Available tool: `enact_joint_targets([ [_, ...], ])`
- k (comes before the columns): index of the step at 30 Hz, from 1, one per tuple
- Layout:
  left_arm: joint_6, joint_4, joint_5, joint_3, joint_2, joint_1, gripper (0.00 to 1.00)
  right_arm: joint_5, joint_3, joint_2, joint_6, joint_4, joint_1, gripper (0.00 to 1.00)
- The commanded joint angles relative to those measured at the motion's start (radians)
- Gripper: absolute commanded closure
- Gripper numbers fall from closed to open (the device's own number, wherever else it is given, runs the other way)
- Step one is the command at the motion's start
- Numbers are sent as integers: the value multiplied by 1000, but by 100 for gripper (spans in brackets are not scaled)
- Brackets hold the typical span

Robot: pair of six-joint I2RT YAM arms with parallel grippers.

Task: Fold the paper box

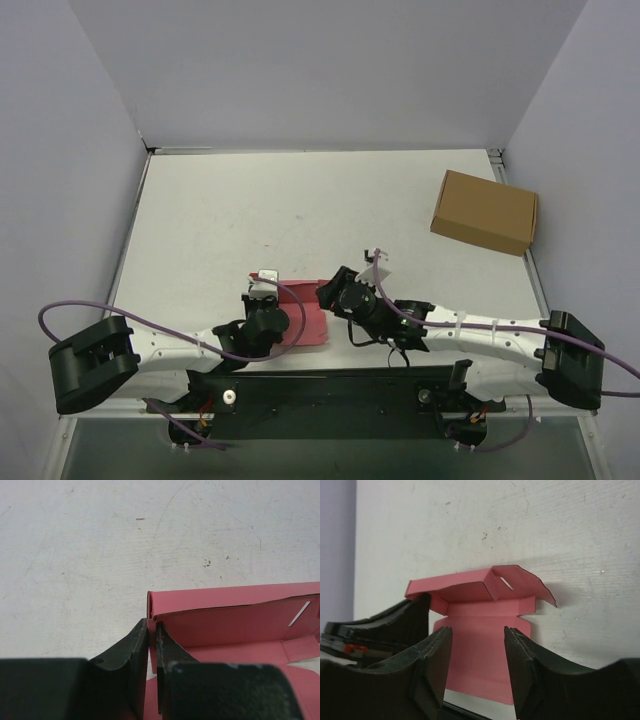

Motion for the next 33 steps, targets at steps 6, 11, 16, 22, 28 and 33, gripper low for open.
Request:
enact_joint_targets([
  [6, 2, 85, 8, -24, -14, 3, 100, 36, 160, 223, -134, -219, 64, 56],
  [11, 4, 86, 7, -24, -16, 2, 100, -52, 127, 274, -154, -102, -19, 59],
  [16, 4, 93, 3, -27, -11, 3, 100, -142, 101, 321, -174, -9, -77, 65],
  [22, 1, 94, 2, -28, -13, 3, 100, -142, 110, 366, -152, -22, -82, 68],
  [28, -2, 96, 7, -28, -5, 2, 100, -115, 104, 372, -119, -63, -92, 68],
  [33, -1, 93, 5, -27, -6, 2, 100, -90, 120, 371, -111, -114, -88, 68],
])
